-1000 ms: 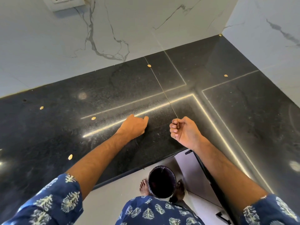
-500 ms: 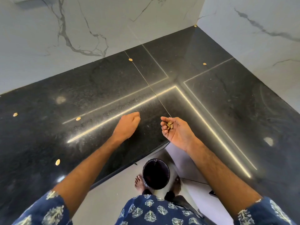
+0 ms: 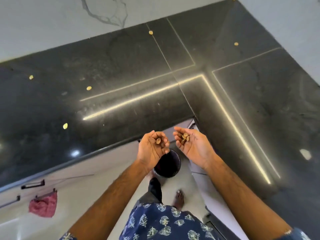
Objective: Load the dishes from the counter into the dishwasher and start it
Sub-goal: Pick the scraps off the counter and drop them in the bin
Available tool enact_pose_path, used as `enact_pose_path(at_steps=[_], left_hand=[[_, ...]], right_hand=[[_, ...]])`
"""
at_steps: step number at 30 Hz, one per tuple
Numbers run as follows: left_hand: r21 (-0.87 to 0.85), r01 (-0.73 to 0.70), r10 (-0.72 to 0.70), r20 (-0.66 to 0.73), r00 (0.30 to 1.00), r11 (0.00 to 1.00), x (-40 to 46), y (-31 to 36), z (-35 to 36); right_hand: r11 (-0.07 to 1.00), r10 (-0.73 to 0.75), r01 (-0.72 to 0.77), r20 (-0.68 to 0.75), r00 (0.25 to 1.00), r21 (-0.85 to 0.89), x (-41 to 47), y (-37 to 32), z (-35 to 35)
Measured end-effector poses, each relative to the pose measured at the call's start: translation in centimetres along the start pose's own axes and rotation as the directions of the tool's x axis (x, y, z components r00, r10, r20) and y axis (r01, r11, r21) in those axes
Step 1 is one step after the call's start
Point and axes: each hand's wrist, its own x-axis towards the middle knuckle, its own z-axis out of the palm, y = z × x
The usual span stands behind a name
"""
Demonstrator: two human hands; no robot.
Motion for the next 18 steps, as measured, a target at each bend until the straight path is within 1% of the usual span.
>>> enact_pose_path(at_steps=[3, 6, 9, 13, 15, 18], left_hand=[[0.001, 0.029, -0.028, -0.177, 0.984, 1.000, -1.2, -4.4, -1.9], [0.066, 0.093, -0.066, -0.327, 0.943, 0.994, -1.5, -8.5, -4.4], [0.136, 0.186, -0.110, -0.437, 0.893, 0.973, 0.6, -11.6, -7.0], [0.174, 0.284, -0.158, -0.516, 0.842, 0.943, 5.8, -16.0, -10.9], [0.176, 0.284, -0.147, -0.545, 0.825, 0.943, 9.0, -18.3, -13.1], [0.091, 0.261, -0.169, -0.554, 0.815, 0.961, 13.2, -21.0, -15.7]], right_hand=[[0.997, 0.073, -0.071, -0.076, 0.994, 0.031, -0.8, 3.1, -3.3], [0.987, 0.159, -0.153, -0.178, 0.971, 0.050, -0.8, 6.4, -7.2], [0.978, 0.206, -0.190, -0.289, 0.935, 0.082, 1.2, 9.5, -11.1], [0.974, 0.228, -0.208, -0.418, 0.880, 0.091, 6.5, 13.5, -16.2], [0.978, 0.208, -0.196, -0.452, 0.867, 0.073, 9.8, 15.3, -18.8], [0.982, 0.186, -0.182, -0.489, 0.852, 0.056, 14.3, 17.3, -21.7]])
